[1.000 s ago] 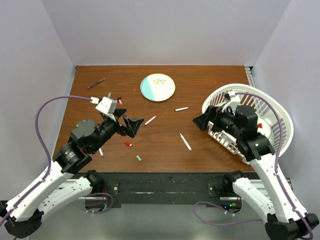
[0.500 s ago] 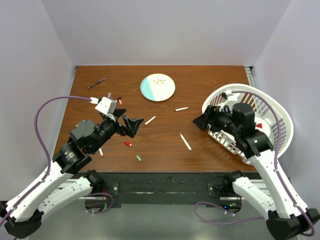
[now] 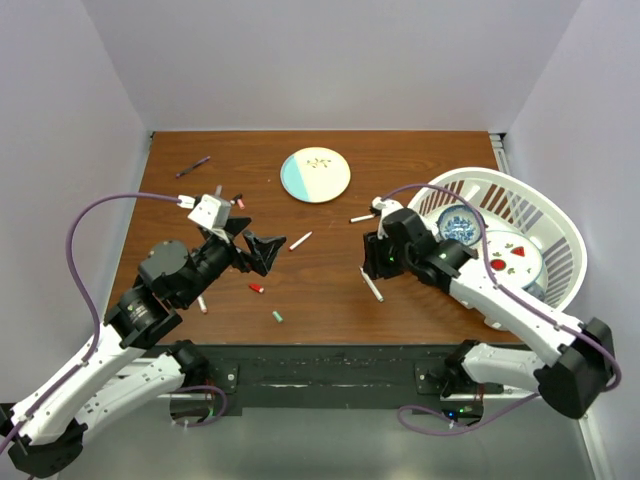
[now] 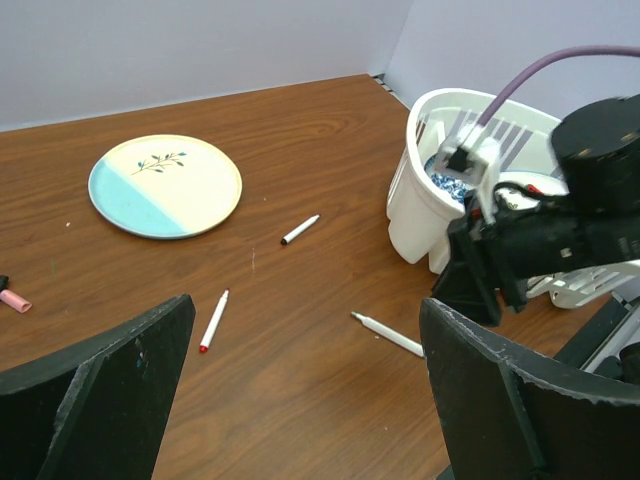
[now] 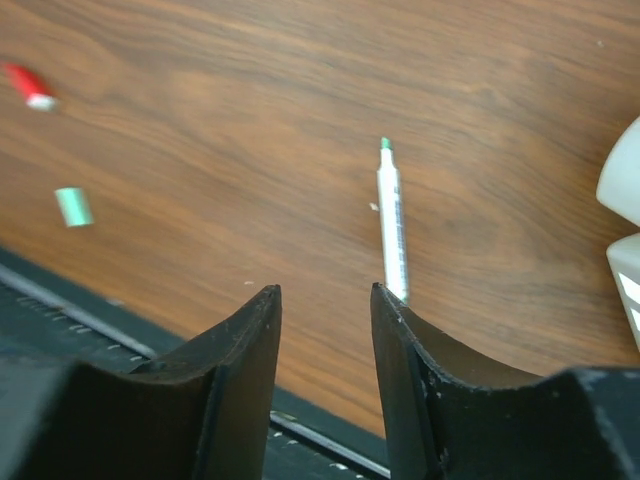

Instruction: Insert the pens into the pen caps

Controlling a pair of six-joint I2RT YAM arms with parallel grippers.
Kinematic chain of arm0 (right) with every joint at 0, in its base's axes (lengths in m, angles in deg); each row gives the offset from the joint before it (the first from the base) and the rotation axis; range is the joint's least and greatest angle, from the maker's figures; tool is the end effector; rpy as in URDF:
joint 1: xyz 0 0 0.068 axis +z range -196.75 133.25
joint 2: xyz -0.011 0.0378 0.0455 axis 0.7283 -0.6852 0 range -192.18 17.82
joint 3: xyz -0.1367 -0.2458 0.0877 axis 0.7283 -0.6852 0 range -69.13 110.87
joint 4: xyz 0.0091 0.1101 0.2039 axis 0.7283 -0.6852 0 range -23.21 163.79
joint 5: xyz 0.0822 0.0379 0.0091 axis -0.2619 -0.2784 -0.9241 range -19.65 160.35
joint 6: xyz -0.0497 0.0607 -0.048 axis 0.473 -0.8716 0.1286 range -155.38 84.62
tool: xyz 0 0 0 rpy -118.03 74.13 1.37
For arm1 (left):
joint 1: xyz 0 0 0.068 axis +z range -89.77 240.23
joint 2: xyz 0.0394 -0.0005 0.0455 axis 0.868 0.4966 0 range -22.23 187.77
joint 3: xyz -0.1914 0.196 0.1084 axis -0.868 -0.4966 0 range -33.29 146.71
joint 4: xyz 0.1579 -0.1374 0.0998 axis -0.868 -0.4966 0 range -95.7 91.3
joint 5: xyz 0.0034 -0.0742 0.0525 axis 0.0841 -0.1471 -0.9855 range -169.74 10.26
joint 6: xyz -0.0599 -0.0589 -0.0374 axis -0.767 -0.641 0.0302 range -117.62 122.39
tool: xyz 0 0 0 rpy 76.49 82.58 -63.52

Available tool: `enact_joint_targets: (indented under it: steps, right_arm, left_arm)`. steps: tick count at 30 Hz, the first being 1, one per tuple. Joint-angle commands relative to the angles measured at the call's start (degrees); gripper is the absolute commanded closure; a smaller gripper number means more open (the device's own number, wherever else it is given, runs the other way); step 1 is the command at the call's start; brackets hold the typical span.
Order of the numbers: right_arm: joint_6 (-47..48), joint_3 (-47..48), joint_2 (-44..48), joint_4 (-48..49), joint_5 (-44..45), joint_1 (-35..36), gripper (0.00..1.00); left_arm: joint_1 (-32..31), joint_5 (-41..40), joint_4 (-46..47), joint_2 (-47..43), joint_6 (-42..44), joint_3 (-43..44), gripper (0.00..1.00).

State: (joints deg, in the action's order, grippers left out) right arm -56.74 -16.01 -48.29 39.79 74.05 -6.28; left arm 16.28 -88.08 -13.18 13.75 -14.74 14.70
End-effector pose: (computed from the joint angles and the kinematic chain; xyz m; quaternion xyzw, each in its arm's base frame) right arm 0.1800 0.1465 0.2716 -0.1426 0.9190 0.1625 0.3298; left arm 0.1090 -0.0883 0.3782 0.1182 0.7123 -0.3053 0.6208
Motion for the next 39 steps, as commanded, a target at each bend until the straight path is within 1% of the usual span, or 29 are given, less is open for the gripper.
enact_joint_targets:
  steps: [1, 4, 13, 21, 25, 26, 27, 28, 29, 30, 32, 33, 34, 35, 36, 37, 38, 39]
  right_arm:
    - [2.2, 0.9, -5.5, -0.8, 8.9, 3.6, 0.56]
    - [2.8, 1.8, -9.6, -1.2, 11.6, 4.7, 0.58]
    - [3.3, 1.9, -20.8, 1.2, 12.4, 5.3, 0.60]
    - [3.3, 1.5, -27.1, 4.3, 9.8, 5.2, 0.61]
    - [3.9, 0.8, -28.8, 5.2, 9.0, 5.2, 0.68]
    - [3.8, 0.5, -29.0, 5.4, 8.7, 5.2, 0.75]
    - [3.9, 0.0, -29.0, 6.1, 7.6, 5.2, 0.79]
    - [4.0, -0.2, -28.9, 6.4, 6.9, 5.1, 0.85]
    - [4.1, -0.4, -28.6, 6.9, 6.4, 5.2, 0.97]
    - [4.1, -0.5, -28.4, 7.1, 6.5, 5.2, 1.00]
    - [4.0, -0.5, -26.9, 7.5, 5.9, 5.2, 1.00]
    - [3.7, -0.6, -25.9, 7.7, 5.7, 5.3, 1.00]
    - [3.2, -0.6, -25.0, 7.9, 5.5, 5.3, 1.00]
    - [2.8, -0.7, -22.6, 8.6, 5.4, 5.4, 1.00]
    - [2.5, -0.9, -21.4, 9.0, 5.3, 5.4, 1.00]
    - [1.3, -1.1, -20.1, 9.7, 4.3, 5.4, 1.00]
    - [0.7, -1.4, -18.5, 12.0, 3.2, 5.5, 1.00]
    - [0.2, -2.6, -15.7, 13.6, 1.4, 5.5, 1.00]
  left_arm:
    - [-0.2, -1.0, 1.6, -0.2, 0.3, 0.0, 0.00]
    - [-0.2, -1.1, 1.8, -0.3, 0.3, 0.1, 0.00]
    - [0.3, -0.8, 2.0, -0.4, 0.3, -0.1, 0.00]
    - [0.2, -0.4, 2.1, 0.1, 0.3, -0.2, 0.00]
    - [0.2, -0.5, 2.1, -0.2, 0.3, -0.3, 0.01]
    - [0.3, -0.6, 2.1, -0.5, 0.2, -0.4, 0.01]
    - [0.3, -0.9, 2.2, -0.6, 0.0, -0.5, 0.01]
    - [0.2, -1.4, 1.7, -0.7, -1.2, -0.6, 0.02]
    - [0.2, -2.5, 1.5, -0.8, -2.1, -0.9, 0.03]
    - [0.2, -2.7, 1.0, -0.8, -3.3, -1.1, 0.04]
    - [0.2, -3.3, 0.0, -1.1, -7.8, -3.4, 0.06]
    - [0.1, -3.4, -0.3, -1.0, -12.4, -4.7, 0.07]
    - [0.2, -3.6, -0.5, -0.9, -14.8, -6.1, 0.07]
    - [0.2, -2.5, -0.1, -0.7, -17.0, -9.2, 0.07]
    - [0.2, -1.2, 0.8, 0.2, -20.8, -11.0, 0.08]
    - [0.2, 0.6, 4.4, 0.7, -22.3, -12.9, 0.08]
    - [0.2, 4.1, 6.5, 1.4, -23.6, -16.4, 0.10]
    - [0.2, 5.3, 8.4, 3.5, -24.7, -17.7, 0.10]
